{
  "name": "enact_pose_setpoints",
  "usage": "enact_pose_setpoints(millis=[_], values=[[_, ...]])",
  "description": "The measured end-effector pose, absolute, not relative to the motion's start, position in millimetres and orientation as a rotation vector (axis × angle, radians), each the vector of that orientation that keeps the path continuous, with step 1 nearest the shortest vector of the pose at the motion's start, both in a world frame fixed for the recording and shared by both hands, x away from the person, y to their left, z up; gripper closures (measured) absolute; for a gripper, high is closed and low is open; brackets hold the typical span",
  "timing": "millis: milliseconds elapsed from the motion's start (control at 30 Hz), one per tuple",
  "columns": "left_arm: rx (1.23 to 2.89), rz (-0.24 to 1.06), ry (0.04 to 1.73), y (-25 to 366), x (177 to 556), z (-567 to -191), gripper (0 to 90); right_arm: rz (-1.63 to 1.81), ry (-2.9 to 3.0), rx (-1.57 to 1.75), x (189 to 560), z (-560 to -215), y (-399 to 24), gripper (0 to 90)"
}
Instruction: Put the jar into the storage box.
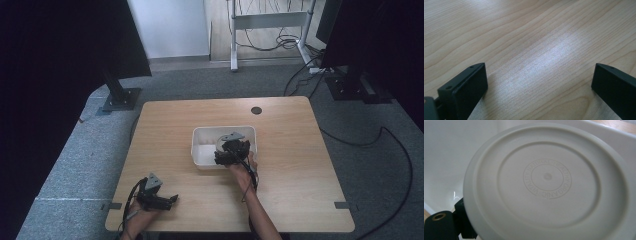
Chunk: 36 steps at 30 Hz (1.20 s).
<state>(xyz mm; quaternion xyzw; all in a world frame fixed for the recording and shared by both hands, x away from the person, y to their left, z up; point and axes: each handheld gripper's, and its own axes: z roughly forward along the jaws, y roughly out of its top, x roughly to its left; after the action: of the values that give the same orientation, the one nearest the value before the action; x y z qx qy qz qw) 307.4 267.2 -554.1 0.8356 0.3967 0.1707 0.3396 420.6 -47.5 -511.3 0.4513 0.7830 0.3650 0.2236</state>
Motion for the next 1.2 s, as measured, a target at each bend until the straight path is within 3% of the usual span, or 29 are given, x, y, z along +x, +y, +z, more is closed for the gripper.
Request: enact_pose_setpoints(millis=[933, 1200], values=[[2.176, 0.444, 1.032, 267.2, 307.4, -554.1, 0.1, 0.992, 2.195, 1.293, 425.6, -524.0, -46.9, 8.6], [2.175, 0.444, 1.032, 267.1, 307.4, -554.1, 0.1, 1.028, 2.19, 1.272, 425.8, -523.5, -47.2, 2.1]])
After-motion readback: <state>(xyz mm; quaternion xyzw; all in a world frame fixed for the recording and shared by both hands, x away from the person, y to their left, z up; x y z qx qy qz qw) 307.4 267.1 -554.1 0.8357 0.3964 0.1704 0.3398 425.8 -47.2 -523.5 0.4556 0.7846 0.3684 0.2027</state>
